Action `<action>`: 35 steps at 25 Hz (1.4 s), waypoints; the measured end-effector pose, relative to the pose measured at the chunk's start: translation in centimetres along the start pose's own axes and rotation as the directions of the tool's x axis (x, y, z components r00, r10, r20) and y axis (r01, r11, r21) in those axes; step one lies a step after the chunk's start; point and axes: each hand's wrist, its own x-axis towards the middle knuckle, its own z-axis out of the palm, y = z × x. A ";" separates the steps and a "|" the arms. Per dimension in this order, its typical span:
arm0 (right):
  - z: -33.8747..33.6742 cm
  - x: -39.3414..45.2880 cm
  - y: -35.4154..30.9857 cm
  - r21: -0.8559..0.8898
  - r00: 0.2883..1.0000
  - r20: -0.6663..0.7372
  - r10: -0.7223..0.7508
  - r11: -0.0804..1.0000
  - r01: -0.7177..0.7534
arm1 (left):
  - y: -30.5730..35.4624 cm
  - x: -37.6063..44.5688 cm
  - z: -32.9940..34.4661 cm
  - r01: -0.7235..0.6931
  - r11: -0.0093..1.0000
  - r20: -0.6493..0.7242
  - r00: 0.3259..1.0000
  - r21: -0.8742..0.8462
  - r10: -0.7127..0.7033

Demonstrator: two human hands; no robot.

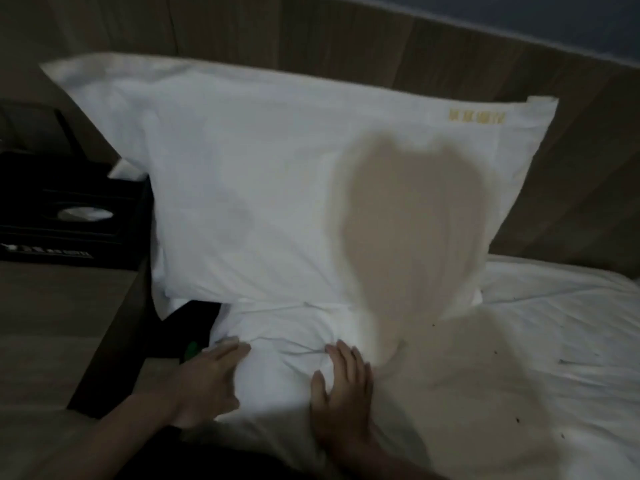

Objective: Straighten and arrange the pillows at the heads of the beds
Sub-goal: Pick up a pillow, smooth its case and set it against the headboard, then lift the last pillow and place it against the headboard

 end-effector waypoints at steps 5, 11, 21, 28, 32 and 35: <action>1.0 1.4 -1.0 -0.177 0.997 -0.029 0.069 0.982 -0.073 | -3.3 1.7 2.8 -0.057 0.997 -0.037 0.998 -0.049 0.056; 0.3 2.6 -2.6 -0.405 0.968 0.116 0.221 0.901 -0.157 | -4.1 2.2 3.5 -0.065 0.962 0.058 0.995 -0.263 0.083; -8.8 3.1 -23.7 0.103 0.697 0.264 0.667 0.699 -0.708 | -0.5 -5.3 -18.1 -0.024 0.987 0.395 0.915 -0.156 0.085; -20.5 -6.0 -41.1 0.485 0.687 0.218 0.693 0.534 -0.693 | 0.6 -17.7 -33.5 -0.161 0.963 0.347 0.909 -0.215 0.229; -25.5 -12.1 -48.2 0.565 0.686 0.115 0.718 0.521 -0.640 | 1.5 -23.2 -36.9 -0.276 0.937 0.287 0.899 -0.213 0.330; -28.1 -17.8 -52.8 0.606 0.670 0.080 0.738 0.498 -0.620 | 2.9 -27.6 -37.8 -0.360 0.898 0.270 0.865 -0.253 0.423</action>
